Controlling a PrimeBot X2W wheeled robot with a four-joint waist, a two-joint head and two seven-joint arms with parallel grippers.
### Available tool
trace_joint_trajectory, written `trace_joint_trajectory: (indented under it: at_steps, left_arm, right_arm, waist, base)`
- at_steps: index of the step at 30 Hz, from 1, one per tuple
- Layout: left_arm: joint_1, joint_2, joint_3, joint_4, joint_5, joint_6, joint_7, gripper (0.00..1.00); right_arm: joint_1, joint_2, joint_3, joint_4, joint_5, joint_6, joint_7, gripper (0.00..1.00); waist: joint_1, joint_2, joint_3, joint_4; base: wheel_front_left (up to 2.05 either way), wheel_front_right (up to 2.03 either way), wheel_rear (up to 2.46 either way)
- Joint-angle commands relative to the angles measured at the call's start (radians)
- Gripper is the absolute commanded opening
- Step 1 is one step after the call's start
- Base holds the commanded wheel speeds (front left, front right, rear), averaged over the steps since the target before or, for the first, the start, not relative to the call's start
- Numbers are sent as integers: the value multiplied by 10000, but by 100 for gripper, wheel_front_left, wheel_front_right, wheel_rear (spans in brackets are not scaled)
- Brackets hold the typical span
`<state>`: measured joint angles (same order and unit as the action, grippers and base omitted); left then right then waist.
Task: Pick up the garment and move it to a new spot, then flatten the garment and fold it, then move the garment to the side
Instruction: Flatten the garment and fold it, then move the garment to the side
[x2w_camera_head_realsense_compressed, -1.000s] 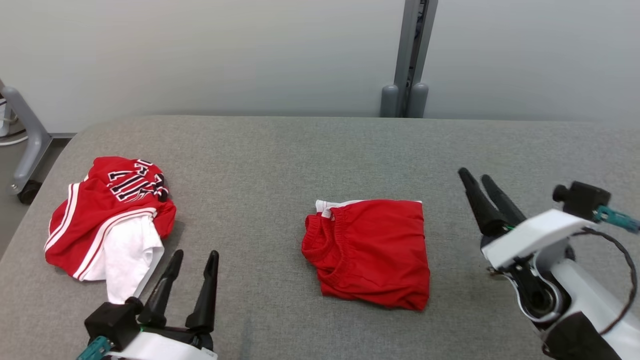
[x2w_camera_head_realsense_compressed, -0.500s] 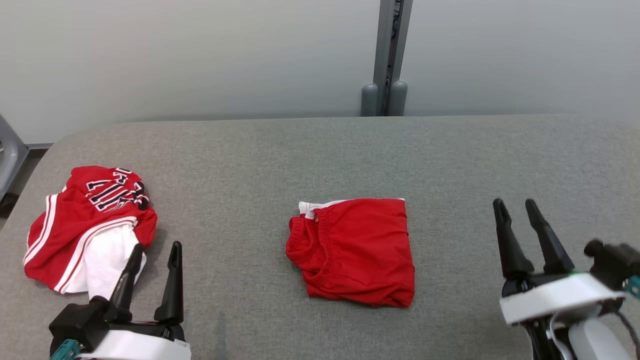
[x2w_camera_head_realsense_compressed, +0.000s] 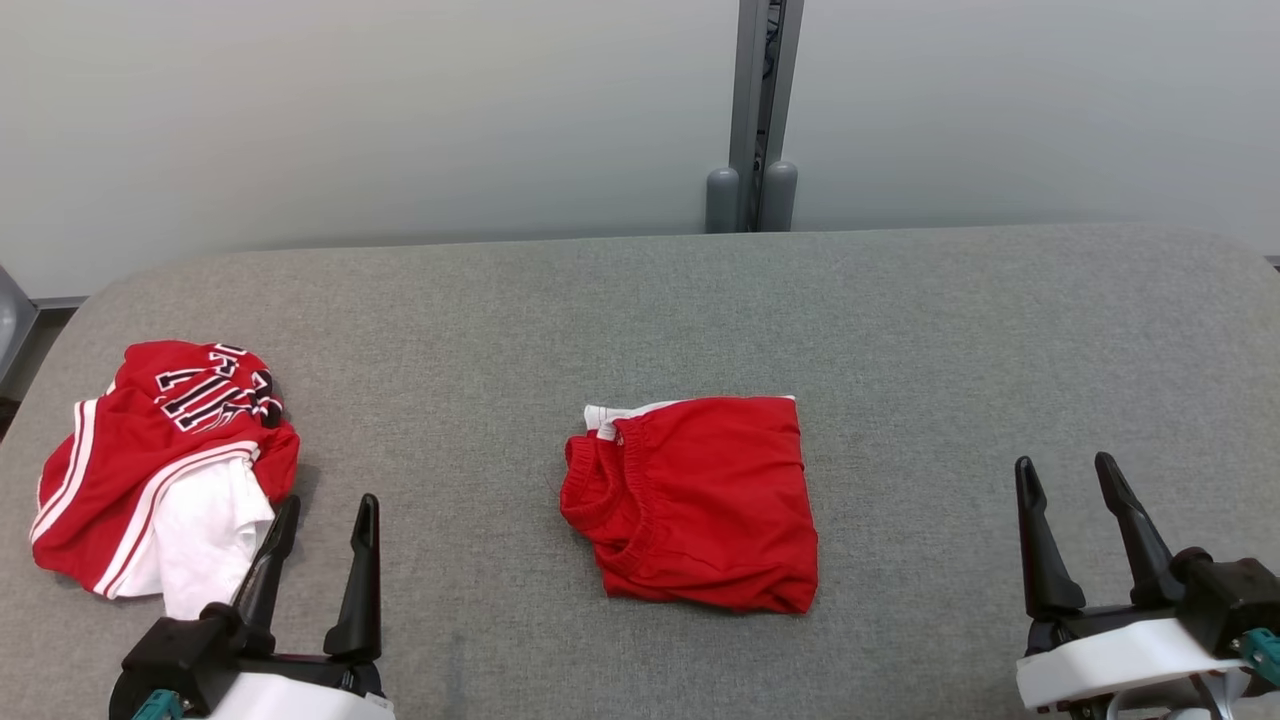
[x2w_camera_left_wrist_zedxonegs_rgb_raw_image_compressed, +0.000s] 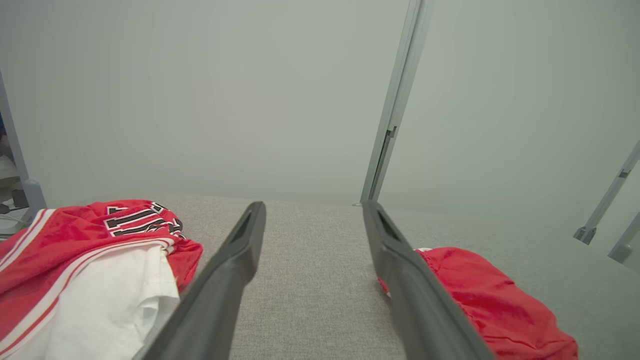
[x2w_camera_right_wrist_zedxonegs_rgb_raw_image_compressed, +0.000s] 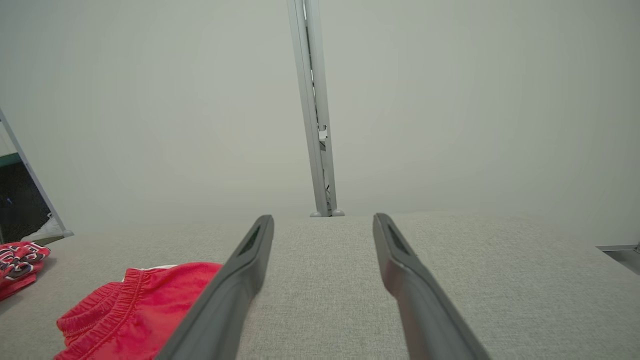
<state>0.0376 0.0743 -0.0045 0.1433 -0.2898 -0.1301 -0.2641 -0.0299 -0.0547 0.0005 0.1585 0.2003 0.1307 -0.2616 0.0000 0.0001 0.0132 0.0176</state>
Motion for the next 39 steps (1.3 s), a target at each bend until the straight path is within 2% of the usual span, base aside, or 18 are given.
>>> trace_joint_trajectory:
  at_steps: [1, 20, 27, 29, 30, 33, 39]
  left_arm:
    - [104, 7, -12, 13, 77, -11, -1, 100]
    - [-78, -11, -82, 250, 114, -12, -1, 100]
    - [-127, -32, -153, 299, 69, -12, 0, 100]
    - [-220, -13, -214, 325, 30, -12, -1, 100]
    - [-220, -13, -214, 325, 30, -12, -1, 100]
    - [-308, 5, -304, 379, -16, -12, -1, 100]
    - [-377, -36, -490, 514, -177, -12, -1, 100]
  right_arm:
    - [48, -2, -30, 61, -40, 1, -48, 100]
    - [-142, 23, 218, 340, 139, 1, -49, 100]
    - [-632, -5, 1121, 1180, 628, 1, 1, 100]
    - [-1306, -143, 1589, 1792, 1085, 1, 595, 100]
    - [-1306, -143, 1589, 1792, 1085, 1, 595, 100]
    - [-2089, -262, 1880, 2471, 1556, 1, 1558, 100]
    - [-3352, -225, 1619, 3912, 2164, 1, 3517, 100]
  waist:
    - [0, -1, -15, 6]
    - [0, -1, -28, 93]
    - [0, -1, 8, 149]
    - [0, -1, 80, 229]
    - [0, -1, 80, 229]
    - [0, -1, 167, 398]
    - [0, -1, 253, 960]
  base:
    - [0, 0, 0]
    - [0, 0, 0]
    - [0, 0, 0]
    - [0, 0, 0]
    - [0, 0, 0]
    - [0, 0, 0]
    - [0, 0, 0]
